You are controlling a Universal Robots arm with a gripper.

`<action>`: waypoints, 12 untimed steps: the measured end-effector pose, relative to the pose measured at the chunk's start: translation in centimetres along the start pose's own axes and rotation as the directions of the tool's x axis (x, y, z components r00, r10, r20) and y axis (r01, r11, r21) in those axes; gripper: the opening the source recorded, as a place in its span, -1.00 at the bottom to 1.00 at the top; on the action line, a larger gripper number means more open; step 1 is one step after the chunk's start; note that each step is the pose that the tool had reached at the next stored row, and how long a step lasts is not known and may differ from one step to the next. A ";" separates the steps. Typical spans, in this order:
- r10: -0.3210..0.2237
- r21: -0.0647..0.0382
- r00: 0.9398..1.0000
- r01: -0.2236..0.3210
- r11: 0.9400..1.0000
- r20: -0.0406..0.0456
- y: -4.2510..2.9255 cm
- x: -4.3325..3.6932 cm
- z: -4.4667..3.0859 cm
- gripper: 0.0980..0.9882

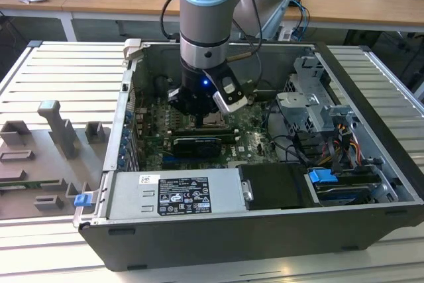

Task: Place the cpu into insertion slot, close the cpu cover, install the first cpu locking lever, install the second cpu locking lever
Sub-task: 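Install the second cpu locking lever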

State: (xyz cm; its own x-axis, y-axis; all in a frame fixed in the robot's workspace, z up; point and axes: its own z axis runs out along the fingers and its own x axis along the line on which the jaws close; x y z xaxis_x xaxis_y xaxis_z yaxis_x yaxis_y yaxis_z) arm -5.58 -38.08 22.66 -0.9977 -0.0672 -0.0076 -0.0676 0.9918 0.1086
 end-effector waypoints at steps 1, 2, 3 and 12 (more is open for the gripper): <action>0.000 -0.002 1.000 0.000 1.000 0.000 -0.04 0.13 0.09 -0.98; 0.000 -0.004 1.000 0.000 1.000 0.001 -0.07 0.28 0.18 -0.98; 0.000 -0.006 1.000 0.000 1.000 0.001 -0.09 0.40 0.28 -0.98; -0.001 -0.038 1.000 0.001 0.999 0.004 -0.36 1.26 1.23 -0.98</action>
State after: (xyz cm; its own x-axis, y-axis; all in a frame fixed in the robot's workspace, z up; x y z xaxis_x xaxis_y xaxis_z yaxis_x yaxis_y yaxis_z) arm -6.81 -38.39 21.39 -0.9977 -0.0673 -0.0115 -0.0682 0.9868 0.1465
